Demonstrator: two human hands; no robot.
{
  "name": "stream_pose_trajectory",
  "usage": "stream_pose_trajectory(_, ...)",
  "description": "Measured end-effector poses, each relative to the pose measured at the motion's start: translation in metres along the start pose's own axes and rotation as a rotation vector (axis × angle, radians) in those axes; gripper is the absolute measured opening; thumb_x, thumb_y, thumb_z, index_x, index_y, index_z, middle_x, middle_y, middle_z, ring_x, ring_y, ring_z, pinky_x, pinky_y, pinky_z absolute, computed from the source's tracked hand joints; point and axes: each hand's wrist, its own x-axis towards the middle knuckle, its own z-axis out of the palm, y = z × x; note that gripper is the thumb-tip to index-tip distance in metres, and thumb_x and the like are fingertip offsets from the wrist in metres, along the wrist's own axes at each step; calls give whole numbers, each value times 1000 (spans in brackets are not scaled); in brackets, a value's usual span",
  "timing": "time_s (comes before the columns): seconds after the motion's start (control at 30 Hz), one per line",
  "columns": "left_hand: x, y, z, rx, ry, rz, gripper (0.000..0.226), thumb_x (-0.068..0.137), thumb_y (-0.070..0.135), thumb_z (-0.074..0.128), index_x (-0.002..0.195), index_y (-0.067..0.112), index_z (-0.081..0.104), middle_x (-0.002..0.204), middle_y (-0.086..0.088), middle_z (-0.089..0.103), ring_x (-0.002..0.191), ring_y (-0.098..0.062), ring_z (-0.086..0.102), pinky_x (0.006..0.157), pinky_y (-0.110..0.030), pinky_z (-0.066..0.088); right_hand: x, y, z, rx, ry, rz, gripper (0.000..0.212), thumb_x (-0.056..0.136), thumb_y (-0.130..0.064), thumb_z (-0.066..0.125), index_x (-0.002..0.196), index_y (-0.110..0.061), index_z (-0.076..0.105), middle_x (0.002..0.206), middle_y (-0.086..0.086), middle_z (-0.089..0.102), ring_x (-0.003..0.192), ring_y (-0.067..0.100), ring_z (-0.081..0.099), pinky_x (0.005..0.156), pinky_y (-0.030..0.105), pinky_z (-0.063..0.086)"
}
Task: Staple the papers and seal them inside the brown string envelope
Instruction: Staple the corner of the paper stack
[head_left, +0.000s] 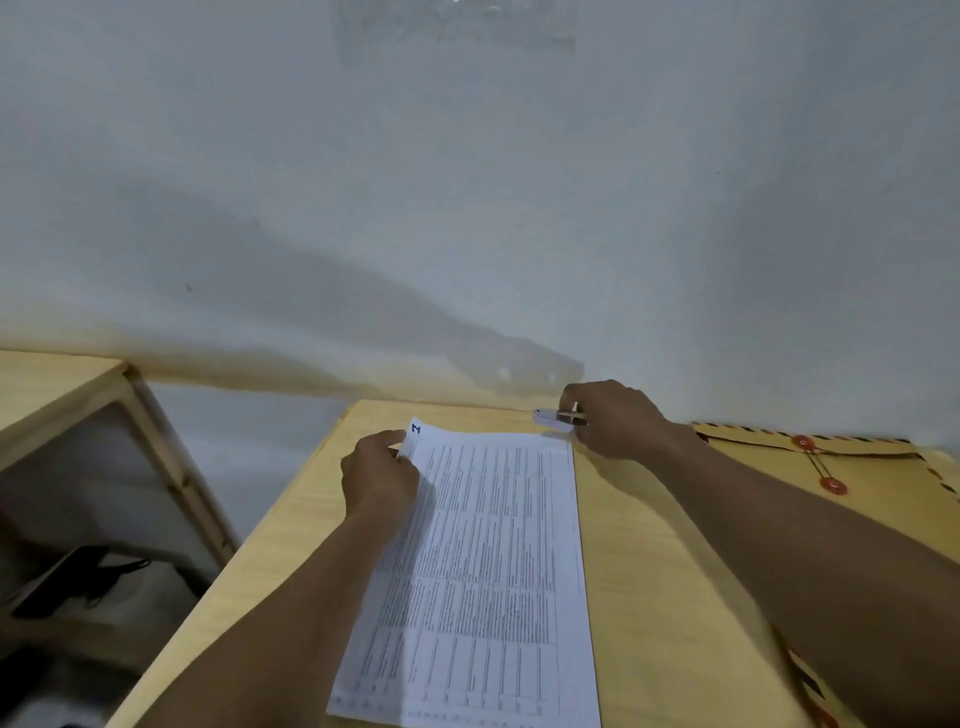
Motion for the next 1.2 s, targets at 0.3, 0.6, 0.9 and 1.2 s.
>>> stream_pose_trajectory(0.3, 1, -7, 6, 210, -45, 171, 42, 94, 4, 54, 134, 7, 64, 127, -17, 66, 121, -33, 60, 90, -37, 49, 19, 12, 38, 23, 14, 58, 34, 88, -12, 60, 119, -26, 67, 116, -1, 68, 106, 26, 61, 83, 36, 50)
stream_pose_trajectory(0.6, -5, -7, 2, 222, -32, 160, 46, 94, 9, 58, 140, 9, 59, 130, -17, 64, 122, -30, 60, 86, -29, 40, 11, 15, 29, 156, -93, 109, 50, 90, -16, 52, 138, -31, 54, 136, -1, 56, 125, 26, 51, 98, 40, 42)
stream_pose_trajectory(0.9, -41, 51, 18, 250, -68, 344, 38, 93, 20, 60, 131, 17, 64, 132, -16, 57, 127, -36, 51, 101, -41, 43, -77, 54, -48, 175, -61, 209, 40, 93, -23, 55, 133, -27, 58, 140, 0, 54, 127, 24, 51, 108, 47, 41)
stream_pose_trajectory(1.2, -152, 133, 135, 273, -547, 798, 48, 94, 33, 65, 140, 20, 57, 146, -6, 51, 137, -27, 46, 111, -37, 39, -181, 149, -46, 92, -65, 494, 38, 89, -31, 62, 127, -30, 61, 138, 0, 54, 126, 26, 50, 105, 47, 43)
